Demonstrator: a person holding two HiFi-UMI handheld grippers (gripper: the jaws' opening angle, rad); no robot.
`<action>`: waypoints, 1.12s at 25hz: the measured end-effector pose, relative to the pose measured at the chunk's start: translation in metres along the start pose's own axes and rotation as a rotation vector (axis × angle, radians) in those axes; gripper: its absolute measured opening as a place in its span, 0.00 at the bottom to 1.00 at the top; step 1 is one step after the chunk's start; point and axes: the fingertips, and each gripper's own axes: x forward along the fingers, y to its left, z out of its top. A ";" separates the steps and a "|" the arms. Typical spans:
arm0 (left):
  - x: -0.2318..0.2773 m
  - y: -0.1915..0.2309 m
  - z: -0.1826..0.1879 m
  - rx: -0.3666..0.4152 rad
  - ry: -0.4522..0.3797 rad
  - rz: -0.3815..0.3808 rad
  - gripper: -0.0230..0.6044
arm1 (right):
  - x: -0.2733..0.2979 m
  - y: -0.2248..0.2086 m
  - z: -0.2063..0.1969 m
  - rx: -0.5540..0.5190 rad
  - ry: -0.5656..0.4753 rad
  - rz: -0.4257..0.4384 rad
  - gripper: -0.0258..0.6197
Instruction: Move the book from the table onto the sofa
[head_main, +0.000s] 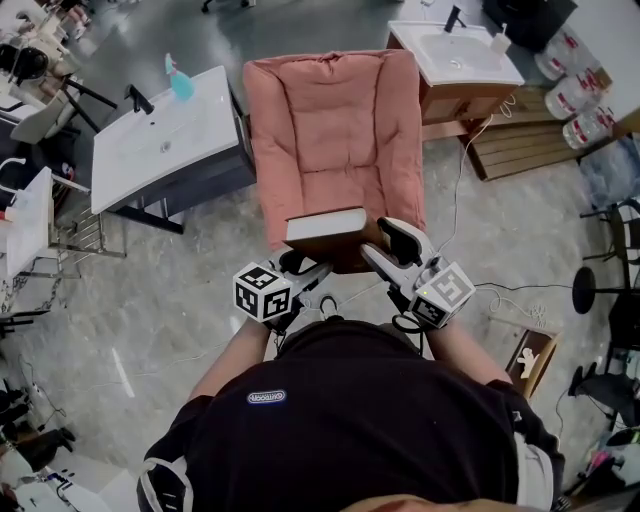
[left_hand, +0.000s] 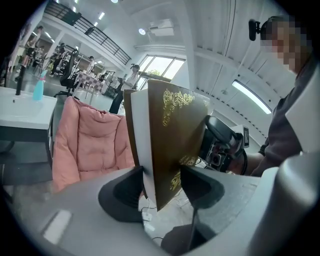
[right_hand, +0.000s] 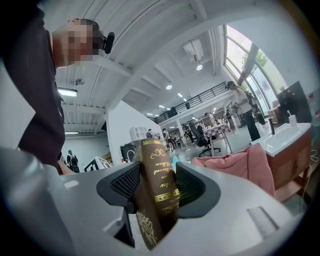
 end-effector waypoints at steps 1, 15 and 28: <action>0.000 0.004 0.000 -0.005 0.006 -0.001 0.43 | 0.004 -0.002 -0.002 0.005 0.004 -0.004 0.42; 0.058 0.072 -0.022 -0.142 0.124 0.025 0.43 | 0.033 -0.100 -0.069 0.152 0.146 -0.049 0.42; 0.169 0.207 -0.078 -0.351 0.256 0.094 0.43 | 0.100 -0.257 -0.191 0.330 0.335 -0.040 0.43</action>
